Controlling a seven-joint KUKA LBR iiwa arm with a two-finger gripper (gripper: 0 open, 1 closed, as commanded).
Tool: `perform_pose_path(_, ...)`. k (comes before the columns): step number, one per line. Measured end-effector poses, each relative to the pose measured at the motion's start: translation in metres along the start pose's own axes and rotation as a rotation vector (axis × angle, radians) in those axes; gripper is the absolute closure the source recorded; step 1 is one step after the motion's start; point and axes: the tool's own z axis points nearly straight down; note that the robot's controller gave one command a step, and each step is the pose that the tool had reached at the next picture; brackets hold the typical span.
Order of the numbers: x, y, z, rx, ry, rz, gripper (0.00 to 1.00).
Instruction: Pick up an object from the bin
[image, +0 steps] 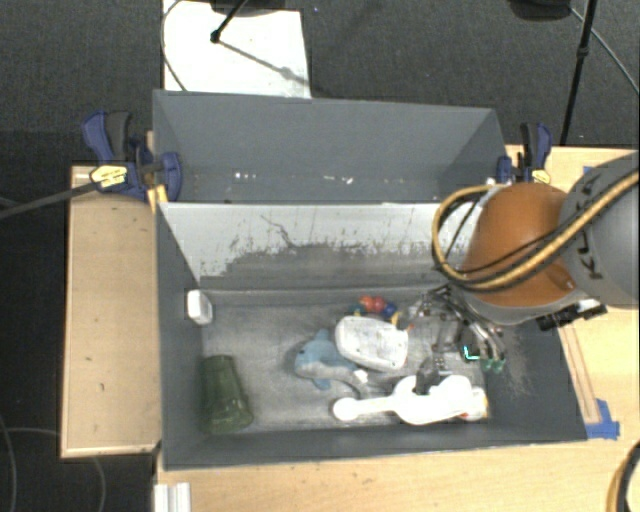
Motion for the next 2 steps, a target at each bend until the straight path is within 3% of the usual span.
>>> perform_pose_path(1,-0.002,0.0,-0.004,0.0,-0.008,-0.001,0.0)
perform_pose_path(2,-0.023,0.015,0.043,0.014,-0.048,-0.433,1.0)
